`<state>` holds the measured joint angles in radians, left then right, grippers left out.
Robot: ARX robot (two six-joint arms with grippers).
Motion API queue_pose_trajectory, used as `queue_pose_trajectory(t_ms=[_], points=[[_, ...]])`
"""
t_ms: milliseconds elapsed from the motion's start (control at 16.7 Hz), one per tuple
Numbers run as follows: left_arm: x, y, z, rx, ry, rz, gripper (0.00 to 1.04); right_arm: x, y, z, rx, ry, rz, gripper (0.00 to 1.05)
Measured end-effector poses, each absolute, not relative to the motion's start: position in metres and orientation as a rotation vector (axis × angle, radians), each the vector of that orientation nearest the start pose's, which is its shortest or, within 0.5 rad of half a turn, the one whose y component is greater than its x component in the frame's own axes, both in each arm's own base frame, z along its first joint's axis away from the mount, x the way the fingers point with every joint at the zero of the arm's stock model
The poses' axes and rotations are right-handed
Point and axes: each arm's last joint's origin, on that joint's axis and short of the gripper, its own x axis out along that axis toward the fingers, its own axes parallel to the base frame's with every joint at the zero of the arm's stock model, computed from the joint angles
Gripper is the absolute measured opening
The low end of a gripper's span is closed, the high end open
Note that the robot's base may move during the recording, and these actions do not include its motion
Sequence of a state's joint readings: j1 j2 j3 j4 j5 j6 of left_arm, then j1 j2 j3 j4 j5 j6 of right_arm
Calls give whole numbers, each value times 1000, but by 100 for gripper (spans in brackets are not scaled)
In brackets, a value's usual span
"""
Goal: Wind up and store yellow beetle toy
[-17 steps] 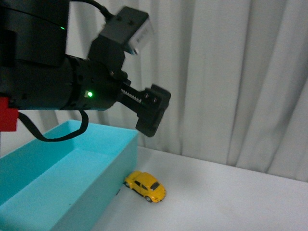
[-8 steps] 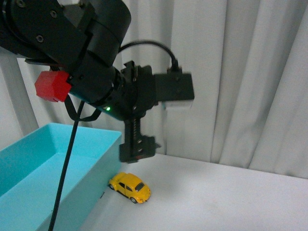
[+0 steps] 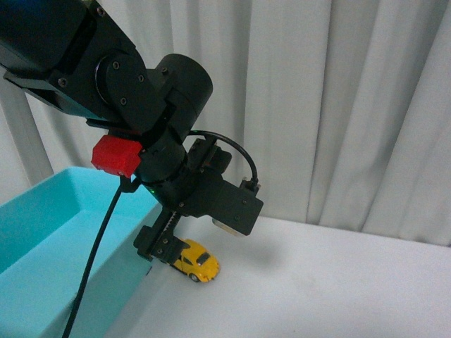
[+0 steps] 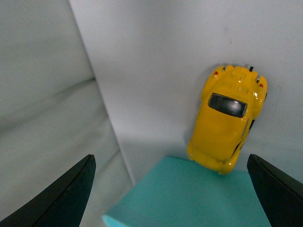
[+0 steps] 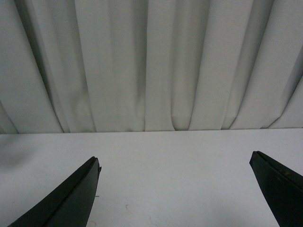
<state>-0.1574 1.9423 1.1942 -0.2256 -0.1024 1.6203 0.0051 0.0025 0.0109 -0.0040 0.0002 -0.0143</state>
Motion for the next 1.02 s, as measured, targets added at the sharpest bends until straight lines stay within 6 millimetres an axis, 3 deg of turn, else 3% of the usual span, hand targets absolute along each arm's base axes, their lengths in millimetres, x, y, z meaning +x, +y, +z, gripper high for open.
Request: queue_pose_trajectory(t_ms=[120,479,1017], points=[[389,-50,135,1568,775,-800,98,97,0,167,-15,-4,5,98],[386,-48,124,1503,857,-726,98,97,0,167,-15,-5,5,98],[384,-52,90,1500,846,-836,98,97,0,167,-14,-5,5,98]])
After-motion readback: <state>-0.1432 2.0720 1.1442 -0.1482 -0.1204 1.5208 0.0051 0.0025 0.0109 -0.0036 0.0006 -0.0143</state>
